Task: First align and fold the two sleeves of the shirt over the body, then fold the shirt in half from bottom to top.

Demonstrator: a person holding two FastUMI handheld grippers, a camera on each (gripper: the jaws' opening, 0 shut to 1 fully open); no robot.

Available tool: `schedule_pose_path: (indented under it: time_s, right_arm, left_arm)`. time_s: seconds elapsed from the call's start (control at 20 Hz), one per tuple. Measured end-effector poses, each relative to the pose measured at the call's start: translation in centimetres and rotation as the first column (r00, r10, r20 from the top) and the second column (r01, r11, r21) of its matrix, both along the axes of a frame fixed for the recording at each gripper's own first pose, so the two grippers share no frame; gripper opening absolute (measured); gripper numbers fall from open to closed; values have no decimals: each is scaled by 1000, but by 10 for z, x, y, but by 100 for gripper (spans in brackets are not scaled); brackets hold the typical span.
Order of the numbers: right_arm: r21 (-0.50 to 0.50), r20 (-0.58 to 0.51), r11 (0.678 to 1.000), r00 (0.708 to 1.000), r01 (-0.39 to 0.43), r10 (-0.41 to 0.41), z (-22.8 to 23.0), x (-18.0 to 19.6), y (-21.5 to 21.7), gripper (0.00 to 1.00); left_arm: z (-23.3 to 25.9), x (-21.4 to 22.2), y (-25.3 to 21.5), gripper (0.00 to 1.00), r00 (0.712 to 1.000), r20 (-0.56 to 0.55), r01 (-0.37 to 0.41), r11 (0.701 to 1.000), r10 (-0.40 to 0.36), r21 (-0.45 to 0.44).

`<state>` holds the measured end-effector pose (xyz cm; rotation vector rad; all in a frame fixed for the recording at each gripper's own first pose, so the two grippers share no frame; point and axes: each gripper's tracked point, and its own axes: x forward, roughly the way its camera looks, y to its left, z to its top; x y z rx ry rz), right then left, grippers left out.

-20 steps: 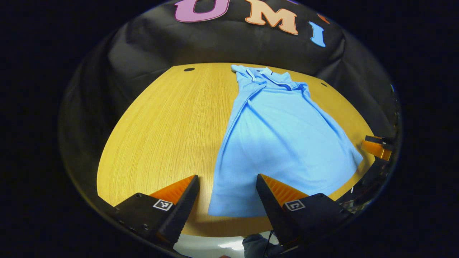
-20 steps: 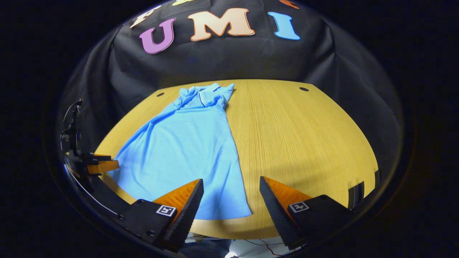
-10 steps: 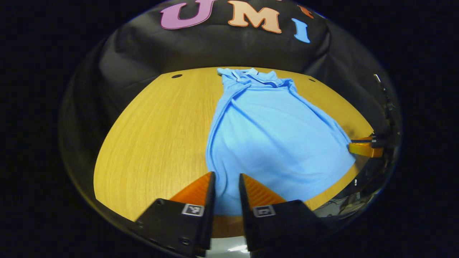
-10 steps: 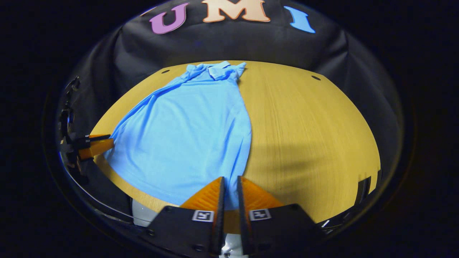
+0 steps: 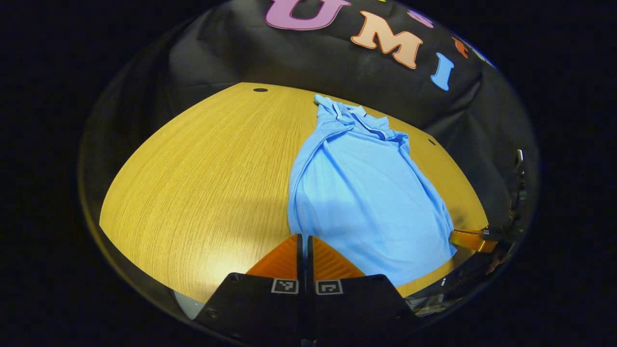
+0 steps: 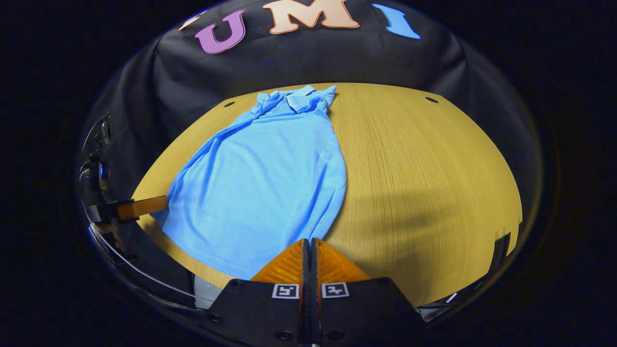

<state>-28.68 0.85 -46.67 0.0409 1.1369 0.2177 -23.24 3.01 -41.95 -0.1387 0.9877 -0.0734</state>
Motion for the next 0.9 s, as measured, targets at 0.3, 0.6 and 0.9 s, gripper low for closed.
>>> schedule_pose_path:
  time_s: [0.3, 0.6, 0.9]
  right_arm:
    - [56, 66, 998, 998, 6, -9, 30, 23, 0, 3]
    - [106, 175, 994, 983, 32, -50, 74, 78, 1, 2]
    - [179, 266, 981, 956, 75, -122, 108, 159, -3, 3]
  left_arm:
    - [33, 19, -17, 0, 999, 48, 19, 999, -18, -27]
    - [76, 67, -27, 0, 992, 129, 2, 998, 7, -70]
    - [118, 143, -28, 0, 973, 230, -8, 998, 23, -65]
